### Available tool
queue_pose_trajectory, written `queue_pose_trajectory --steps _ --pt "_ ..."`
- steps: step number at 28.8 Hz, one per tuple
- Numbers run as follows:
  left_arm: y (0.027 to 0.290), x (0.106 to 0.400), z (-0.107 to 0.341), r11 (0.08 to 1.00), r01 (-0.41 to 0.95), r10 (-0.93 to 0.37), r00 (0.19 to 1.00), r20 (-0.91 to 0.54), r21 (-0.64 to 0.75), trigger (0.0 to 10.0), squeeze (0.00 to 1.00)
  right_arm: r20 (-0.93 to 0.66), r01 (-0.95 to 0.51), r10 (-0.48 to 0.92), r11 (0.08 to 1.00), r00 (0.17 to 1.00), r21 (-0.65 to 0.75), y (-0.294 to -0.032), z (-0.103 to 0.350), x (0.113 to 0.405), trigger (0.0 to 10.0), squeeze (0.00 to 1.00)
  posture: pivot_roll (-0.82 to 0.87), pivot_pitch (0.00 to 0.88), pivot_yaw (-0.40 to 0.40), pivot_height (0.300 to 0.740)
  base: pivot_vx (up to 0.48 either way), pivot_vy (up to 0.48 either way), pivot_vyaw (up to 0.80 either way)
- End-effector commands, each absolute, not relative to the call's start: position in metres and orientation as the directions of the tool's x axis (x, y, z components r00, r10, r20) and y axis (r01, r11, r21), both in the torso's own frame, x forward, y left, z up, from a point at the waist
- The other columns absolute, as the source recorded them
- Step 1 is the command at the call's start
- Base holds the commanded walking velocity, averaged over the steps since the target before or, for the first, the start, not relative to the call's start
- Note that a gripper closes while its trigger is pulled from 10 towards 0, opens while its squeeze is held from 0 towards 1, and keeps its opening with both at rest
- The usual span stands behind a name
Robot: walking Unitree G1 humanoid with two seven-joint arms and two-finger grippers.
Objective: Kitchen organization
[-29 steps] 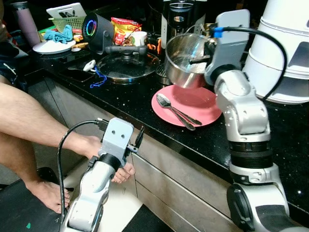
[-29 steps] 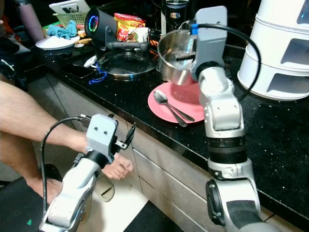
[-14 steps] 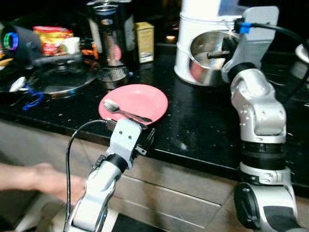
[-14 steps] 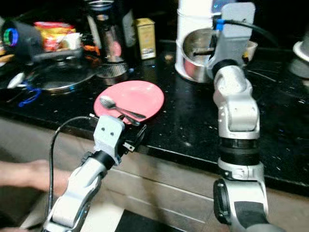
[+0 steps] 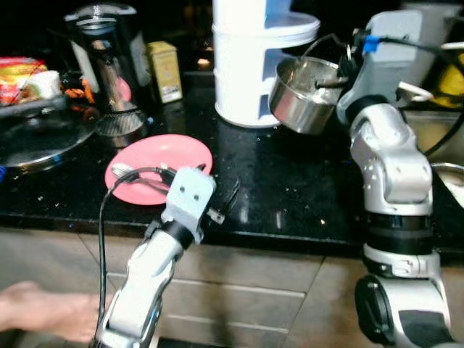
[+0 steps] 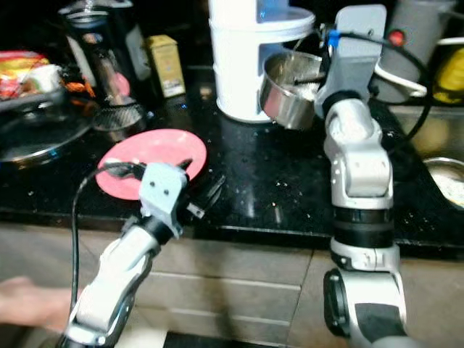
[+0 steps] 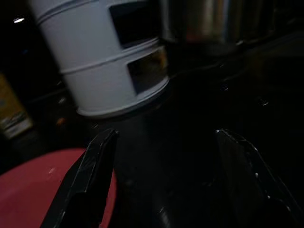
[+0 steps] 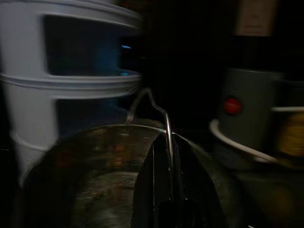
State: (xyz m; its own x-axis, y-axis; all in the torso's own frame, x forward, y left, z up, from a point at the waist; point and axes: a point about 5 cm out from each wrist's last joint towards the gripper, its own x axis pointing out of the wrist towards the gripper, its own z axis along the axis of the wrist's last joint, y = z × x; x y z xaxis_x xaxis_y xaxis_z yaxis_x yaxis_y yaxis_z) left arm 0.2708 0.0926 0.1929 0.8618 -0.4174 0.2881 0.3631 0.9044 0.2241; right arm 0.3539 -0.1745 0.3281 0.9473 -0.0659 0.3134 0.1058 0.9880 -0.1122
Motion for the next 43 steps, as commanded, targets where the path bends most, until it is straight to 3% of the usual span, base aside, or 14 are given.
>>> queue_pose_trajectory --steps 1,9,34,43 --pt "0.097 0.273 0.196 0.912 0.342 -0.399 0.867 0.298 0.225 10.0 0.00 0.301 0.124 -0.083 0.985 0.950 -0.120 -0.176 0.325 0.355 10.0 0.00 -0.04 0.000 0.020 0.740 0.000 0.000 -0.76" --pt "0.107 0.278 0.202 0.937 0.290 -0.339 0.888 0.310 0.194 10.0 0.00 0.308 0.115 -0.065 0.983 0.949 -0.144 -0.172 0.324 0.355 10.0 0.00 -0.04 0.000 0.019 0.740 0.000 -0.067 -0.24" --pt "0.104 0.279 0.201 0.937 0.295 -0.340 0.891 0.302 0.185 10.0 0.00 0.291 0.076 -0.026 0.984 0.956 -0.160 -0.165 0.317 0.354 10.0 0.00 -0.05 0.000 0.022 0.740 0.000 -0.411 0.00" --pt "0.103 0.279 0.201 0.937 0.298 -0.342 0.890 0.300 0.184 10.0 0.00 0.299 0.069 -0.014 0.982 0.954 -0.173 -0.163 0.318 0.354 10.0 0.00 -0.05 0.000 0.020 0.740 0.000 -0.412 -0.42"
